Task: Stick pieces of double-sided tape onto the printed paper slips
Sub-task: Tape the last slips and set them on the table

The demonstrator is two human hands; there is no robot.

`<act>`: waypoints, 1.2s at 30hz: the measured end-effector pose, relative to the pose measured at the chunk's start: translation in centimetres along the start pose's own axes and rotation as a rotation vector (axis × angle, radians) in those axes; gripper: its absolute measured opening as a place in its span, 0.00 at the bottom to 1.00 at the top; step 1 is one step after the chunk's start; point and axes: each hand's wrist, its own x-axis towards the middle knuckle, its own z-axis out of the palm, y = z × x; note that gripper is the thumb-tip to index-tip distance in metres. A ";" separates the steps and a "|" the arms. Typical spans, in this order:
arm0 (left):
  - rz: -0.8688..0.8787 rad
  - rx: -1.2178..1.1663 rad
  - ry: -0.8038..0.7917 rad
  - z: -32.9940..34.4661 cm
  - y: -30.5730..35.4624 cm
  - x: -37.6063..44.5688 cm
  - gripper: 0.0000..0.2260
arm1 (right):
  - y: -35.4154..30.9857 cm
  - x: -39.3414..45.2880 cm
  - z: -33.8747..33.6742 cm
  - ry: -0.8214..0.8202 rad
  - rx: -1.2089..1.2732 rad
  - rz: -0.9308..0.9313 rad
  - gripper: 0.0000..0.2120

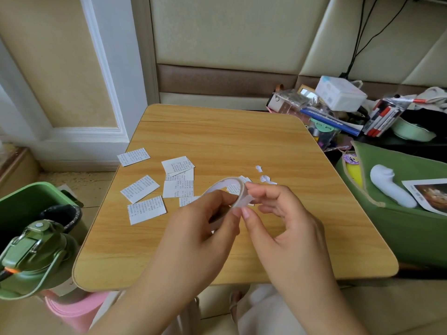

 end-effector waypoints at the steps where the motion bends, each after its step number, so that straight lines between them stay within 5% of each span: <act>1: 0.003 0.000 0.004 0.0 0.1 0.1 0.05 | 0.0 0.1 0.0 0.002 -0.019 -0.026 0.13; 5: 0.058 0.037 0.024 -0.2 0.3 0.1 0.08 | 0.1 0.3 -0.3 -0.040 -0.022 -0.064 0.27; 14: 0.102 0.083 0.029 -0.4 0.3 0.0 0.08 | -0.1 1.0 -0.8 0.052 -0.154 -0.251 0.03; 21: 0.108 0.137 0.031 -0.7 0.5 0.3 0.08 | -0.3 1.6 -1.2 -0.019 -0.118 -0.262 0.04; 36: -0.073 -0.157 -0.129 -0.9 0.6 0.6 0.06 | 1.0 1.2 -1.0 -0.062 -0.147 -0.362 0.01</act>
